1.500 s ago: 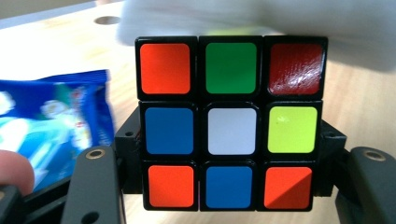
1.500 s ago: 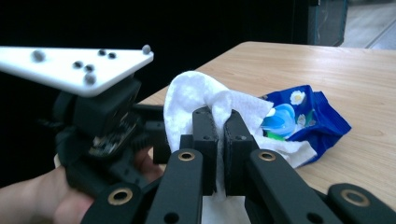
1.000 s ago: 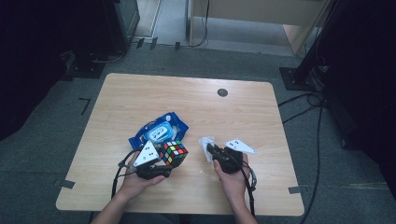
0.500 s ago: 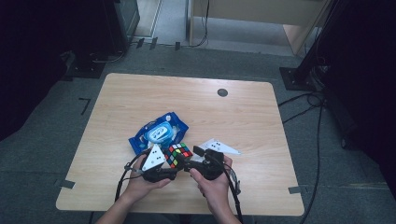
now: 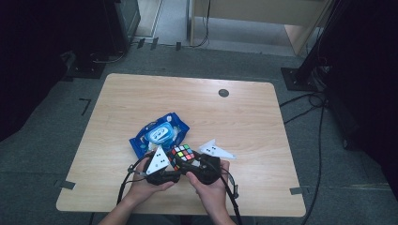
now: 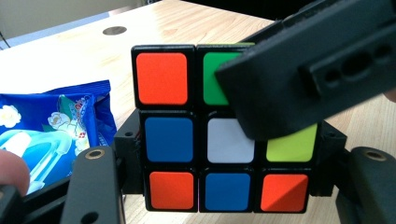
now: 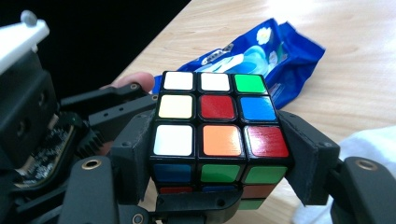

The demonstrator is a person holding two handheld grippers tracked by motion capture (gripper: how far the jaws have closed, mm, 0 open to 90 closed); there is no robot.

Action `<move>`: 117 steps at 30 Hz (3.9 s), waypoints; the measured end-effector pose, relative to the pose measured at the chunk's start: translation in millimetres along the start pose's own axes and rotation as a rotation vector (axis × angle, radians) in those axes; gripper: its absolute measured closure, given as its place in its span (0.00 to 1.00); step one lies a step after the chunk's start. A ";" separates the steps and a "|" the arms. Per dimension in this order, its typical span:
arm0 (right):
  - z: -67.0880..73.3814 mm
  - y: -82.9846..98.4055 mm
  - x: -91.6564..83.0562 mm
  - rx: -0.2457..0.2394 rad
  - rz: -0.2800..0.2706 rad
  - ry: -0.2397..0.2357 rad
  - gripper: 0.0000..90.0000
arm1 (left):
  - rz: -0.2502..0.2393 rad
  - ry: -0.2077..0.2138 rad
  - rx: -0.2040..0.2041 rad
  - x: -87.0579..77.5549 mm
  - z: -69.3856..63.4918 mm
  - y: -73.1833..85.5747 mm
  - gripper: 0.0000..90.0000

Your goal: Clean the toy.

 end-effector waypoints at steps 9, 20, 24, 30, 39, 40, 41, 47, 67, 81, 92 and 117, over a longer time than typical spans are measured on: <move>6.5 1.6 3.2 -0.180 0.033 0.079 0.38 | 0.012 -0.015 -0.003 1.2 1.0 0.8 0.37; -19.5 -12.0 -15.3 -0.055 -0.066 0.012 0.32 | -0.019 -0.054 -0.180 -17.3 49.1 -8.8 0.38; -30.4 2.7 -8.2 -0.039 -0.019 0.027 0.34 | -0.060 -0.050 -0.232 -28.4 60.4 -17.6 0.38; -1.4 19.3 19.4 -0.150 0.036 -0.055 0.27 | -0.059 -0.003 -0.267 -27.2 52.2 -20.2 0.38; 15.5 16.3 26.8 -0.225 -0.029 -0.046 0.35 | -0.040 0.059 -0.270 -20.4 33.9 -18.6 0.38; 15.8 16.0 26.0 -0.232 -0.035 -0.045 0.37 | -0.039 0.065 -0.271 -20.1 32.9 -18.4 0.38; 16.0 15.2 25.3 -0.243 -0.044 -0.038 0.37 | -0.040 0.072 -0.269 -19.9 32.0 -18.5 0.38; 14.1 15.6 24.0 -0.299 -0.037 -0.033 0.37 | -0.029 0.063 -0.254 -17.9 30.6 -17.3 0.38; -1.3 22.5 17.1 -0.762 -0.008 0.104 0.39 | -0.018 0.073 -0.295 -22.4 39.4 -18.7 0.37; -28.1 -14.7 -7.4 0.149 -0.163 -0.109 0.35 | -0.074 0.068 -0.267 -16.6 36.5 -12.8 0.37; -15.7 -2.9 2.6 0.472 -0.110 -0.257 0.35 | -0.089 0.053 -0.139 -8.0 9.5 -9.5 0.37; 0.7 -17.2 -12.4 -0.047 -0.192 0.002 0.35 | -0.079 -0.015 -0.096 -10.8 14.1 -10.8 0.38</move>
Point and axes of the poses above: each handheld gripper's, and its own axes: x roughly forward along the jaws, y roughly out of its underside, z roughly to its left, the point moved 8 cm from there along x, roughly forward along the jaws, and after that the axes turned 12 degrees about -x, right-handed, at the moved point
